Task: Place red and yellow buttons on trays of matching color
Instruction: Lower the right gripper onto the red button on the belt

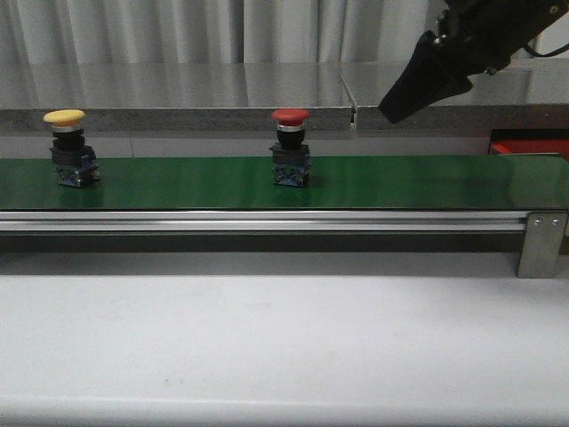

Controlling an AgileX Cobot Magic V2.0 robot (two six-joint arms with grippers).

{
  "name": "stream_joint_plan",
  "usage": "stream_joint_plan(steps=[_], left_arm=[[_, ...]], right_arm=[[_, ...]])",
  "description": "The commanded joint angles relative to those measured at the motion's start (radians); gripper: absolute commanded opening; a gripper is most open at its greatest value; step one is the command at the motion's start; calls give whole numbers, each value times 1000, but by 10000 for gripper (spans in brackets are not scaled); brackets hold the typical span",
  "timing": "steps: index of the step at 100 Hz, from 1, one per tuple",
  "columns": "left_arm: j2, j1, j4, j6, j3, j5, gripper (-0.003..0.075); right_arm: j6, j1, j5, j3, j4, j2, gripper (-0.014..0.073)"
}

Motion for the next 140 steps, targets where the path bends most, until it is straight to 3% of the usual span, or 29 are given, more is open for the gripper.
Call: stream_joint_plan(steps=[1,45,140], left_arm=[[5,-7,-27,-2,-26,-62,-20],[5,-7,-27,-2,-26,-62,-20],[5,-7,-27,-2,-26,-62,-20]], right_arm=[[-20,4,16,-58,31,-18,541],[-149,13,1,-79,83,35,541],[-229,63,-3,-154,223,163,525]])
